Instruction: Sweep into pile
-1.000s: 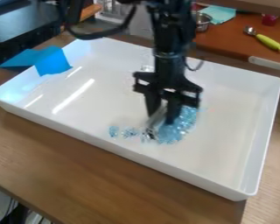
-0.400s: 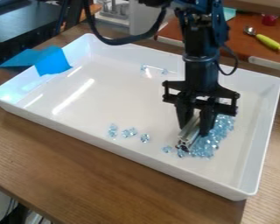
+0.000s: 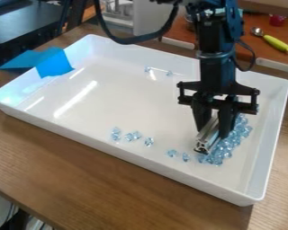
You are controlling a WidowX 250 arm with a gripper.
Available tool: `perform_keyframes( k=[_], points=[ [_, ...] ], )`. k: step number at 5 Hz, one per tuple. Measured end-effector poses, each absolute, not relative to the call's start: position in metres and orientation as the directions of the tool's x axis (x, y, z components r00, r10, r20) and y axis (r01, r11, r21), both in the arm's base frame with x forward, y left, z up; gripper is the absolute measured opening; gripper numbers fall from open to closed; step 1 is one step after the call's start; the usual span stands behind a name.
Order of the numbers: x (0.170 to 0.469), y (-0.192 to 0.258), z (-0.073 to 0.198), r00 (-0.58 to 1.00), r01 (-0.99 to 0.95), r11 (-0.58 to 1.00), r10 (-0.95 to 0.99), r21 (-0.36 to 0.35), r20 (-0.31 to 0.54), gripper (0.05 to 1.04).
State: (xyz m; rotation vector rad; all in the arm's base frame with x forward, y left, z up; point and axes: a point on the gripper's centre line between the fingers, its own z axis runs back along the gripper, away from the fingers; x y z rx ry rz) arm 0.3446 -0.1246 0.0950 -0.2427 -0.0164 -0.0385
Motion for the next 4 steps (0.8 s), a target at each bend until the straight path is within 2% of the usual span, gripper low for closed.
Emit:
perform_keyframes(
  k=[1, 2, 4],
  points=[
    [0.342, -0.107, 0.099, 1.000, 0.024, 0.973, -0.027, -0.228, -0.008, 0.378],
    [0.349, -0.059, 0.130, 0.999, -0.025, 0.981, 0.033, -0.191, 0.040, 0.378],
    [0.351, 0.023, 0.132, 0.992, -0.102, 0.993, 0.097, 0.065, 0.083, 0.377]
  ],
)
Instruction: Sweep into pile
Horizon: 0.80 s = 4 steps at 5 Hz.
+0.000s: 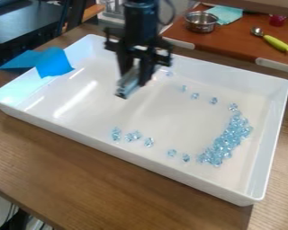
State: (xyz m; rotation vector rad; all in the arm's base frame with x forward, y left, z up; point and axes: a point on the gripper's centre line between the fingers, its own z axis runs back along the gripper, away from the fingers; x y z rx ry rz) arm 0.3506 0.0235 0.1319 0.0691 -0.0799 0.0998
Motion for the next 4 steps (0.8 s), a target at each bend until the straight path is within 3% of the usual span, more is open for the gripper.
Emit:
perform_keyframes(
  k=[2, 4],
  points=[
    [0.336, 0.047, 0.109, 0.997, -0.067, 0.967, 0.057, 0.244, 0.047, 0.377],
    [0.320, 0.044, 0.093, 1.000, 0.021, 0.958, -0.023, 0.286, 0.003, 0.378]
  ],
)
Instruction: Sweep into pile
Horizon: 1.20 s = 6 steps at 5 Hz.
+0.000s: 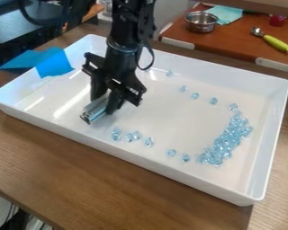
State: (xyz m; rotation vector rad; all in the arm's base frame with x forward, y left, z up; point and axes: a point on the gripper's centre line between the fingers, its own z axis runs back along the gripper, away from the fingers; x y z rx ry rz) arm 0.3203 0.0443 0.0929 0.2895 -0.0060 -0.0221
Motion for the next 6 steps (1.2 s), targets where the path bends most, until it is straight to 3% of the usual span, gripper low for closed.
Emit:
perform_keyframes(
  k=[1, 3, 5, 6],
  points=[
    [0.314, 0.039, 0.103, 0.998, 0.048, 0.957, -0.054, 0.286, 0.012, 0.377],
    [0.308, 0.019, 0.101, 0.999, 0.014, 0.977, -0.024, 0.211, 0.045, 0.377],
    [0.314, 0.011, 0.093, 0.992, -0.038, 0.969, 0.008, 0.242, 0.123, 0.378],
    [0.311, 0.006, 0.087, 0.995, -0.041, 0.976, 0.020, 0.213, 0.101, 0.377]
  ],
)
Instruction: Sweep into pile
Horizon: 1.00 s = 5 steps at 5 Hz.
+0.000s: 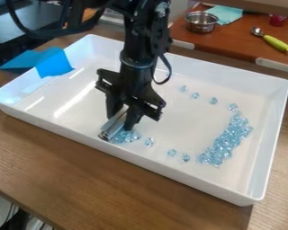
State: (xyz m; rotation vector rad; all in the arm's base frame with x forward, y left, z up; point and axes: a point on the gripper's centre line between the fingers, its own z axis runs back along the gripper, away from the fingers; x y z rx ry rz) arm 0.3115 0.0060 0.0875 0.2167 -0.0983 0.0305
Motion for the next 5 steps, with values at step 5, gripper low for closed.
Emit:
perform_keyframes(
  k=[5],
  points=[
    [0.316, -0.063, 0.082, 0.992, -0.101, 0.993, 0.097, 0.058, 0.075, 0.378]
  ],
)
